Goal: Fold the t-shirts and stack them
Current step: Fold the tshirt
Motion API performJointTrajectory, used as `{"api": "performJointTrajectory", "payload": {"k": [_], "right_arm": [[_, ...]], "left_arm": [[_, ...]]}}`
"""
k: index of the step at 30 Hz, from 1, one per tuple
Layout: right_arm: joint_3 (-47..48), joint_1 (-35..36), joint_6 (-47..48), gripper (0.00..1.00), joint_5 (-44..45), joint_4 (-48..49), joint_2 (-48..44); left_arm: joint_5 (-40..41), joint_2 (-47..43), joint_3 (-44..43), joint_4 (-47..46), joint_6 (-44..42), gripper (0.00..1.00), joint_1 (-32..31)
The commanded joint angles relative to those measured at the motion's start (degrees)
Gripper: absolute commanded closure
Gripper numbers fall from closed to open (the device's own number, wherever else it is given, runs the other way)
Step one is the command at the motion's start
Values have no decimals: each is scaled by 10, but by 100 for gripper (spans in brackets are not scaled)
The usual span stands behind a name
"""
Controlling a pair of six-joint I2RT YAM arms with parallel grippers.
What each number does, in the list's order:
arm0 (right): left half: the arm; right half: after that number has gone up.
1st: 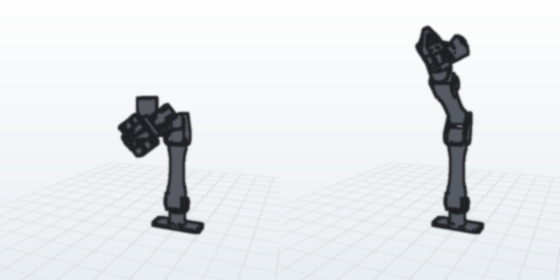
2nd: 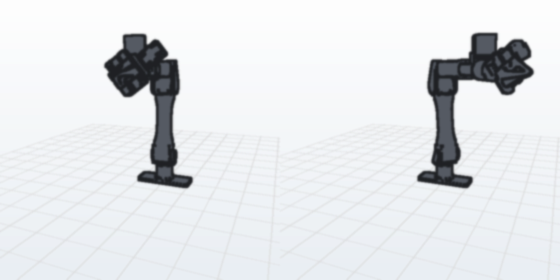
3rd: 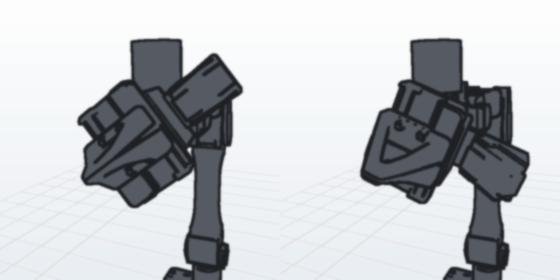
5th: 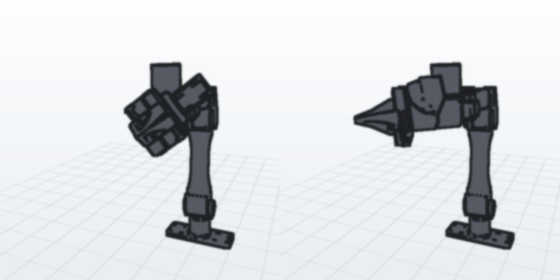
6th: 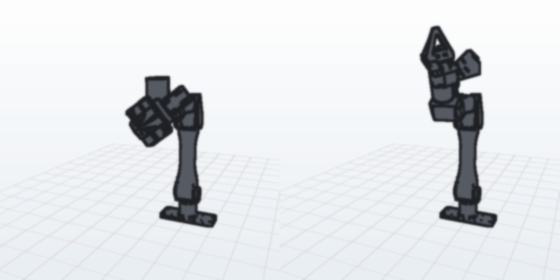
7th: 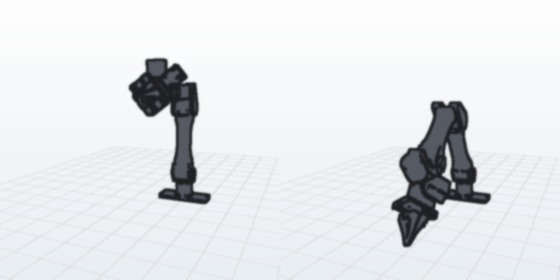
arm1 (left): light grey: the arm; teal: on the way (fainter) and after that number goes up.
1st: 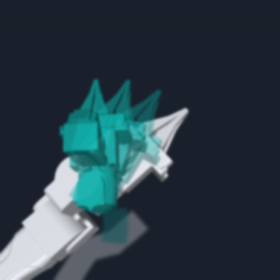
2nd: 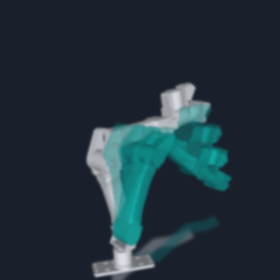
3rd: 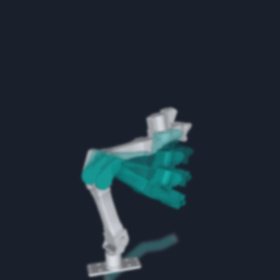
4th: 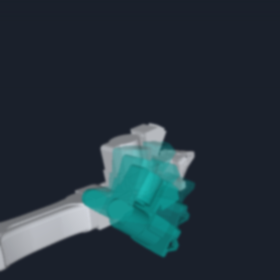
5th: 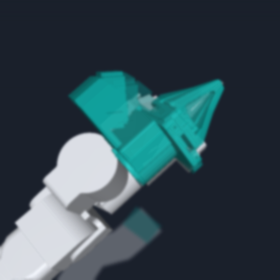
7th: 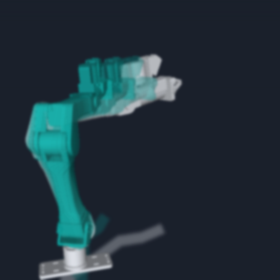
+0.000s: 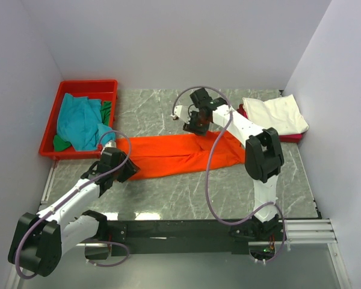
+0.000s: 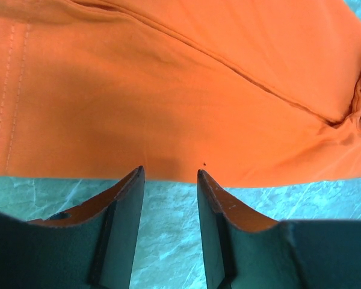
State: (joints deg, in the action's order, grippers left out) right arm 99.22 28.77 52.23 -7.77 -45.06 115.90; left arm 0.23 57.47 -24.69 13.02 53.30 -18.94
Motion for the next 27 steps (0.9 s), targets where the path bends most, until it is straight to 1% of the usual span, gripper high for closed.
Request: {"api": "performJointTrajectory", "payload": {"k": [1, 2, 3, 4, 5, 6, 7, 8, 9, 11, 12, 14, 16, 19, 21, 24, 25, 27], "right_arm": [[-40, -41, -41, 44, -63, -17, -81], [-63, -79, -44, 43, -92, -17, -105], [-90, -97, -47, 42, -111, -15, -155], [-148, -119, -43, 42, -147, -17, -180], [-178, -157, -40, 41, -159, -18, -205], [-208, -181, -38, 41, -168, -18, -248], [-262, -201, -34, 41, -183, -19, -267], [-285, -221, -32, 41, -187, -20, -282], [-320, -264, -32, 41, -190, -20, -303], [-346, -311, -27, 41, -203, -23, -312], [-357, -348, -26, 41, -208, -23, -308], [-355, -379, -30, 41, -229, -25, -294], [-333, -403, -33, 42, -253, -41, -258], [-303, -407, -50, 43, -281, -41, -210], [-282, -407, -60, 46, -288, -42, -176], [-279, -411, -61, 47, -294, -43, -154], [-281, -410, -60, 47, -294, -40, -153], [-288, -410, -60, 49, -293, -36, -146]], "left_arm": [[-4, -13, -9, -17, -25, 54, -9], [-4, -19, -7, -24, -28, 54, -15], [-4, -23, -4, -30, -35, 54, -17], [-9, -25, 2, -36, -34, 53, -20], [-12, -25, 5, -53, -34, 53, -26], [-15, -24, 9, -60, -36, 54, -29], [-15, -22, 12, -69, -36, 53, -35], [-14, -11, 13, -75, -37, 53, -44], [-11, -5, 14, -84, -36, 54, -49], [-10, 16, 16, -95, -35, 54, -58], [-10, 22, 16, -105, -34, 54, -61], [-6, 36, 16, -114, -30, 54, -67], [-4, 42, 12, -121, -30, 54, -68], [-4, 55, 6, -126, -28, 54, -68], [-4, 64, 5, -126, -27, 54, -69], [-4, 80, 1, -147, -26, 54, -68], [12, 89, 0, -149, -27, 54, -68], [13, 101, -3, -159, -27, 54, -68]]}}
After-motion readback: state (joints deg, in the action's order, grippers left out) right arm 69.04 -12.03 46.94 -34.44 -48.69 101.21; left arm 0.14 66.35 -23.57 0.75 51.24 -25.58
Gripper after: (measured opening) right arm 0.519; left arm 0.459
